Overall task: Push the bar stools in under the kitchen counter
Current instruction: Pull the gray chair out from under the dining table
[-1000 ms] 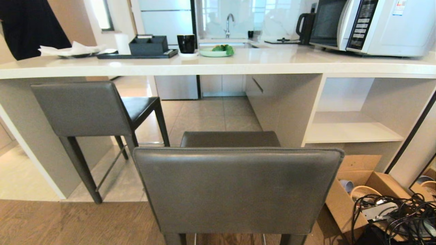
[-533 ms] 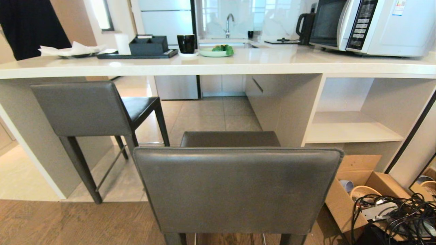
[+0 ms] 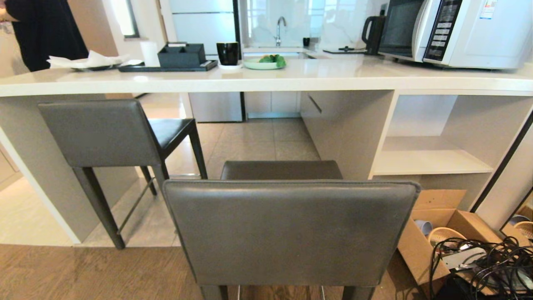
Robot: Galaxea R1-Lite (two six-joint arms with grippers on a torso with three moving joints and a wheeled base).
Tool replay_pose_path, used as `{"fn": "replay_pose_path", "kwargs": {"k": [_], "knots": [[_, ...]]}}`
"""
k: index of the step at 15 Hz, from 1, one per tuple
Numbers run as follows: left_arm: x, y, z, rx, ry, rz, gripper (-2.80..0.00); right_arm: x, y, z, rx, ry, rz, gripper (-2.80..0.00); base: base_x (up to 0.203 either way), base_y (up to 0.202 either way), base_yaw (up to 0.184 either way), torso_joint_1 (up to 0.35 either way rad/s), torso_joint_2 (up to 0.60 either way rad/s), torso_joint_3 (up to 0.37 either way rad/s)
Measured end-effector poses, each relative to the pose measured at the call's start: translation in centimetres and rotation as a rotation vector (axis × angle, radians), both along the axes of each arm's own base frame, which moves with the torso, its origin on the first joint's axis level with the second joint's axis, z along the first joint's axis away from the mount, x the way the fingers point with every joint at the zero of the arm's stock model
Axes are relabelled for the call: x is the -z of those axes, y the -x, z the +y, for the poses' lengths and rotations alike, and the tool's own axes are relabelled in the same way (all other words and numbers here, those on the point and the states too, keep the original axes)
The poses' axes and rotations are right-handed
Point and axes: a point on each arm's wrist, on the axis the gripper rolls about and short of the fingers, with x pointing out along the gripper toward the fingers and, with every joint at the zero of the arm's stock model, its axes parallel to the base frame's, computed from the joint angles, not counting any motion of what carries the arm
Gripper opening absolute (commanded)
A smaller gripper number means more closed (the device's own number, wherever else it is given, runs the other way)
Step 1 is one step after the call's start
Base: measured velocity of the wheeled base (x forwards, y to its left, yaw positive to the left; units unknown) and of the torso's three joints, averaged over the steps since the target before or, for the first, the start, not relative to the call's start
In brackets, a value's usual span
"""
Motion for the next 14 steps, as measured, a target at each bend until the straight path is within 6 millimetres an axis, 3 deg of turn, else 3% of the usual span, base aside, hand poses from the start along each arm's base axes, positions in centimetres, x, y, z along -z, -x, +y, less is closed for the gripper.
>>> {"fn": "replay_pose_path", "kwargs": {"k": [4, 14], "knots": [[0.3, -0.2, 0.0, -0.02, 0.004, -0.016, 0.0, 2.0, -1.0, -0.3, 0.115, 0.003, 0.004, 0.0, 0.0, 0.0, 0.0, 0.0, 0.0, 0.0], [0.5, 0.0, 0.1, -0.031, 0.054, 0.038, 0.0, 2.2, -1.1, -0.3, 0.119, -0.013, 0.013, 0.0, 0.0, 0.0, 0.0, 0.0, 0.0, 0.0]]}}
